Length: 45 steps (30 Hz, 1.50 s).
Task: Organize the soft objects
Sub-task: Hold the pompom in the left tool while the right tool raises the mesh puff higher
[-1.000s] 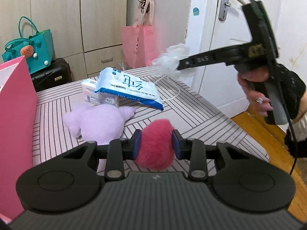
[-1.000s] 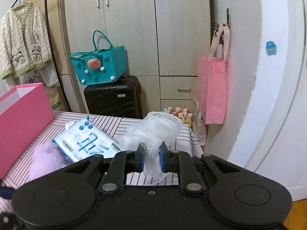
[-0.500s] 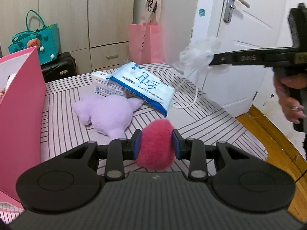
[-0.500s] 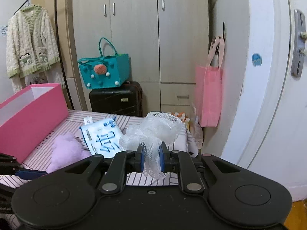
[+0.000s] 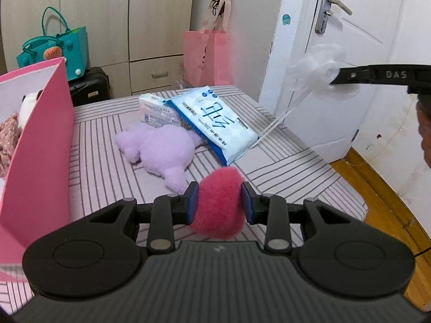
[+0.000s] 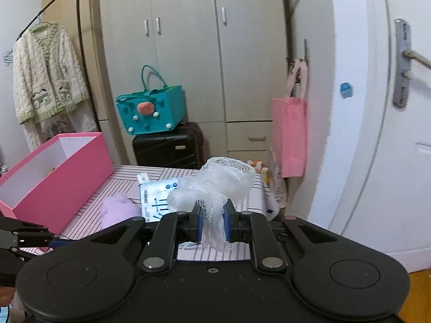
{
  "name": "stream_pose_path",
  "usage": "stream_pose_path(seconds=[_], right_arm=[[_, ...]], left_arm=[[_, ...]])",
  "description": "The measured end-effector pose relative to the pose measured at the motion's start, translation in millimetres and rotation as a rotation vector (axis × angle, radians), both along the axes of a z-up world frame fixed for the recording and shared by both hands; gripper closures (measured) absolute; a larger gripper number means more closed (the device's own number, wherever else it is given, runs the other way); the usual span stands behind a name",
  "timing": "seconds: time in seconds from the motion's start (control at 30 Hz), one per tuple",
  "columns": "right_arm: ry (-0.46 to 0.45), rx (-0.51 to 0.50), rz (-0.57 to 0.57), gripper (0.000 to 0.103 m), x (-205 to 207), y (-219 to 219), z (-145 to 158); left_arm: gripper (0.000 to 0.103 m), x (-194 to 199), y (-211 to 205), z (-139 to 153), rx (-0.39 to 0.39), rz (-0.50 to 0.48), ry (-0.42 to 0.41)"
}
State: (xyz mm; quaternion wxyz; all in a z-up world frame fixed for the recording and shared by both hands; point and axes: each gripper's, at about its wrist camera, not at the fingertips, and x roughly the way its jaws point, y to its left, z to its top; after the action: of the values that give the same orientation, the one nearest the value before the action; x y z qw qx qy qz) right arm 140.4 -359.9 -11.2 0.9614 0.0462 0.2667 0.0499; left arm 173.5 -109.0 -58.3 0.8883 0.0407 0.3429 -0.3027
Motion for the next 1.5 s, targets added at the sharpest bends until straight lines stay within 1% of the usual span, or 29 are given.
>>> stream_pose_path(seconds=[0.1, 0.2, 0.33, 0.47, 0.63, 0.73, 0.83, 0.9, 0.97, 1.07, 1.17, 1.27, 1.5], right_arm=[[-0.017, -0.003, -0.002, 0.085, -8.8, 2.6, 5.4], [-0.027, -0.004, 0.009, 0.085, -12.4, 5.6, 14.0], [-0.029, -0.006, 0.028, 0.085, -17.0, 10.7, 23.9], [-0.025, 0.005, 0.041, 0.085, -23.8, 16.7, 31.7], [-0.003, 0.063, 0.073, 0.086, -25.9, 20.5, 42.1], [-0.009, 0.065, 0.094, 0.086, -27.2, 26.1, 48.8], [0.033, 0.1, 0.134, 0.086, -24.1, 31.5, 46.2], [0.1, 0.155, 0.189, 0.086, -16.7, 35.5, 35.8], [0.143, 0.168, 0.203, 0.086, -12.2, 40.9, 22.2], [0.175, 0.169, 0.182, 0.086, -10.5, 44.0, 0.6], [0.164, 0.18, 0.153, 0.086, -18.9, 38.2, -5.7], [0.13, 0.172, 0.118, 0.086, -33.5, 29.0, 2.4], [0.042, 0.144, 0.01, 0.088, -64.3, -3.7, 36.0]], left_arm=[[0.07, -2.8, 6.0, -0.4, -0.016, -0.001, 0.024], [0.07, -6.2, 10.2, 0.3, -0.022, -0.001, 0.027], [0.07, -10.3, 16.5, 3.8, -0.026, -0.001, 0.025], [0.07, -10.2, 24.8, 7.9, -0.04, -0.004, 0.051], [0.07, -10.9, 37.2, 12.7, -0.052, 0.002, 0.072], [0.07, -13.9, 44.4, 14.0, -0.052, 0.014, 0.066], [0.07, -16.8, 50.0, 12.8, -0.057, 0.017, 0.066], [0.07, -17.9, 51.8, 10.7, -0.058, 0.018, 0.071], [0.07, -18.2, 51.8, 7.5, -0.057, 0.017, 0.081], [0.07, -17.5, 51.1, 3.4, -0.049, 0.017, 0.089], [0.07, -16.8, 51.9, 1.5, -0.045, 0.018, 0.095], [0.07, -17.2, 52.1, 2.0, -0.049, 0.017, 0.089], [0.07, -22.8, 46.0, 4.2, -0.068, -0.006, 0.083]])
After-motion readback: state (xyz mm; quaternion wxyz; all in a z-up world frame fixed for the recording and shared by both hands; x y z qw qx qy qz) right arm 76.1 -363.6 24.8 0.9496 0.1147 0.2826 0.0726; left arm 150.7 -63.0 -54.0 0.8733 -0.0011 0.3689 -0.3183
